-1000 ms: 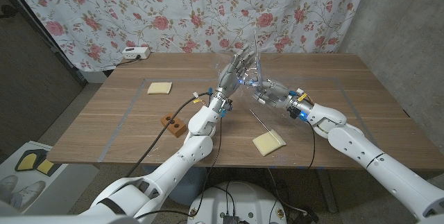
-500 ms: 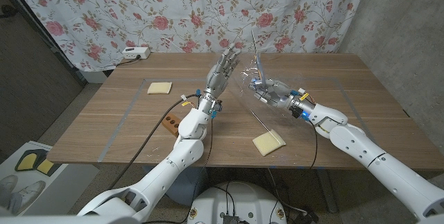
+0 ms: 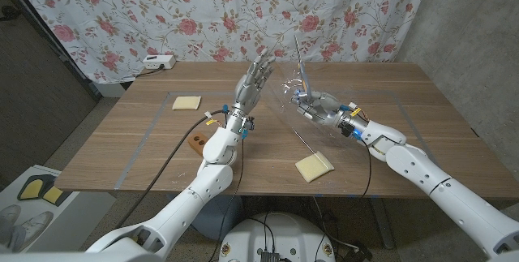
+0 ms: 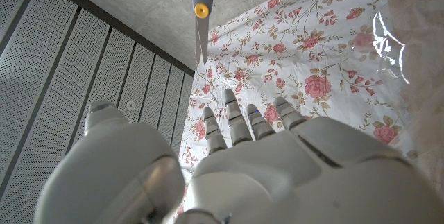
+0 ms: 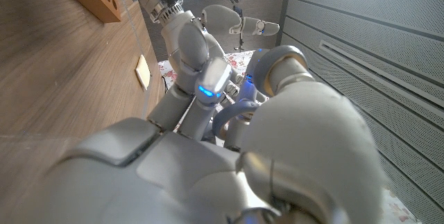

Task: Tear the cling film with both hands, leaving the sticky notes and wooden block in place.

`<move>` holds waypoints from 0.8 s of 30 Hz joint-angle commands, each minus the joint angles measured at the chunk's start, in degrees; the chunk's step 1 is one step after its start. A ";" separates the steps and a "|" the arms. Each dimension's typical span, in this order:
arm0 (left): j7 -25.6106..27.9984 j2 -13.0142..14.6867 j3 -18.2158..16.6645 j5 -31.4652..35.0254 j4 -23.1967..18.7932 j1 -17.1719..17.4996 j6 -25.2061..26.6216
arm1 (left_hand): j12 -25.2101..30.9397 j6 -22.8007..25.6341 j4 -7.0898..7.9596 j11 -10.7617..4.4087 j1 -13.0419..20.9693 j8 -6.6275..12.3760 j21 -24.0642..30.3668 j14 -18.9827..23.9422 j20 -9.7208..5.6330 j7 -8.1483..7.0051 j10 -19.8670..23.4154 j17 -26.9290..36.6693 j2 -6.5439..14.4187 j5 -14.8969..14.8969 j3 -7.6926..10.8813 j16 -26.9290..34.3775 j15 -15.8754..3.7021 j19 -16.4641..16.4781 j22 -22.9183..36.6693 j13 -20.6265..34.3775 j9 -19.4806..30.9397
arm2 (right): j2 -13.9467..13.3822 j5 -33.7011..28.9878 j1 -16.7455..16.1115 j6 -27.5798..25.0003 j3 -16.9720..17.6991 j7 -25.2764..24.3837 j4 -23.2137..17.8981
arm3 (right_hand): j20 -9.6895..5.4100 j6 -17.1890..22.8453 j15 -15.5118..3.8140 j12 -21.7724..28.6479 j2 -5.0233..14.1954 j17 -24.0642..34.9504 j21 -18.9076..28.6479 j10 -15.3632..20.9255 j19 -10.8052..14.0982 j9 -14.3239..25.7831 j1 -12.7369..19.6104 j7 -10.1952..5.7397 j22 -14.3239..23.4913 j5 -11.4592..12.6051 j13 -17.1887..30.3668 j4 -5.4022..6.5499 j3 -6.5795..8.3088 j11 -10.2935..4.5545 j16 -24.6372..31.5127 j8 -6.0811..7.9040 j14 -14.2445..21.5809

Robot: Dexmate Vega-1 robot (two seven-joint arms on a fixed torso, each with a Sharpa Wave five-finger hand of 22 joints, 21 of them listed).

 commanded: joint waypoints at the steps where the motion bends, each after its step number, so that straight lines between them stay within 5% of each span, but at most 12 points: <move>1: 3.11 3.34 -1.87 1.27 -4.50 1.97 0.23 | 0.35 0.33 -0.07 -0.50 0.24 0.25 0.22 0.12 -0.36 -0.10 0.14 0.06 0.74 0.55 -0.08 0.24 -0.32 0.20 0.18 0.02 0.09 | 0.03 2.39 -0.27 -2.50 0.83 -0.08 -0.83 | -3.07 -0.27 -0.34 -0.89 0.16 -0.04 0.87 30.54 0.17 0.23 -0.37 0.33 -0.56 -0.08 -0.95 0.01 0.75 -22.39 0.59 0.52 -0.28; 14: 8.47 7.78 -4.49 3.67 -10.94 5.59 2.61 | 0.54 0.31 -0.15 -0.58 0.66 0.24 0.30 0.07 -0.44 -0.10 0.28 -0.17 1.14 0.76 0.00 0.33 -0.35 0.39 0.17 -0.21 0.09 | -1.43 5.13 -2.00 -5.64 2.55 -1.34 -3.56 | -3.08 -0.61 -0.33 -1.31 0.24 -0.10 1.15 30.39 -0.03 -0.47 -1.18 0.31 -2.65 -0.78 -0.61 0.08 1.40 -22.36 1.31 0.25 -0.55; 24: 16.18 14.76 -10.09 9.00 -21.91 12.40 6.17 | 0.62 0.22 -0.22 -0.64 1.04 0.21 0.27 -0.01 -0.26 -0.10 0.22 -0.35 1.50 0.91 0.09 0.38 -0.05 0.30 0.17 -0.41 0.09 | -4.44 6.82 -4.68 -7.48 5.06 -3.15 -6.88 | -3.08 -0.77 -0.31 -1.71 0.28 -0.12 1.36 30.47 -0.17 -1.00 -1.50 0.18 -3.47 -1.39 -0.82 0.04 1.61 -22.29 1.54 -0.03 -0.81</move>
